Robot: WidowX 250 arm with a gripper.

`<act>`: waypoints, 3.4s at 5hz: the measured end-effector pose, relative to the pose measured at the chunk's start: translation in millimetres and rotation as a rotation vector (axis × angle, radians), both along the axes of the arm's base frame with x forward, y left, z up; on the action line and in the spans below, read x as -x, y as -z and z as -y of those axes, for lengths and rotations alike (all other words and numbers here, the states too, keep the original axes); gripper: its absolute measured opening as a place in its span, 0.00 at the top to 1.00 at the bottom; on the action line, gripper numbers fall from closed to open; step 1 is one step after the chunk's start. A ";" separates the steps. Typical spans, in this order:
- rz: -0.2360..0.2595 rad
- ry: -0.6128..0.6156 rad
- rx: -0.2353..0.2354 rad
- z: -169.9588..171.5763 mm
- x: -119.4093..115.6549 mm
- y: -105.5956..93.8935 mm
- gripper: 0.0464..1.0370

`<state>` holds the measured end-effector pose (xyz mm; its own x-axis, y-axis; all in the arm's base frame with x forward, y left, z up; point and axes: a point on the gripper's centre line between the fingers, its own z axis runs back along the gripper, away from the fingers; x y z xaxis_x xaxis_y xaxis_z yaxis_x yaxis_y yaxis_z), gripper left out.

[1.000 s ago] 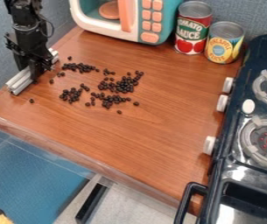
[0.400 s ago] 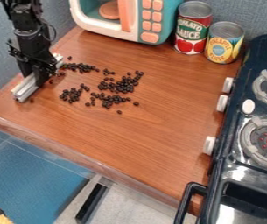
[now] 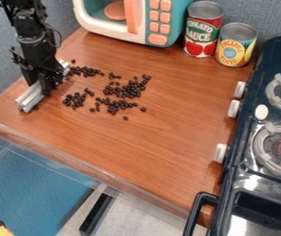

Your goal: Sweep into pile

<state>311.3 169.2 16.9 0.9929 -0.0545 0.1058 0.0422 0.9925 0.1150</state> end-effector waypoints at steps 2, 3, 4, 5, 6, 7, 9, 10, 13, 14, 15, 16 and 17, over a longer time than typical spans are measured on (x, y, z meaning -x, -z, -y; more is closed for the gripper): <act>0.020 0.005 0.012 28.4 0.5 0.8 0.68; 0.029 0.013 0.019 42.1 -0.9 1.1 0.68; 0.048 0.006 0.052 57.3 -2.5 0.6 0.68; 0.046 0.005 0.089 81.3 -2.1 1.0 0.68; 0.053 -0.031 0.101 95.7 1.3 0.9 0.68; 0.066 -0.045 0.113 102.9 1.5 1.4 0.68; 0.068 -0.048 0.166 141.0 4.3 0.5 0.68; 0.066 -0.049 0.179 150.4 3.7 0.5 0.68; 0.102 -0.016 0.195 173.4 3.7 -22.0 0.68; 0.161 -0.062 0.200 149.0 -4.5 -52.6 0.68; 0.183 -0.097 0.167 117.1 -14.3 -76.6 0.68; 0.154 -0.136 0.099 71.8 -26.9 -79.2 0.68; 0.086 -0.171 0.046 27.1 -37.0 -64.9 0.68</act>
<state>348.3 142.1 81.8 0.9744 0.1208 0.1894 -0.1353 0.9887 0.0653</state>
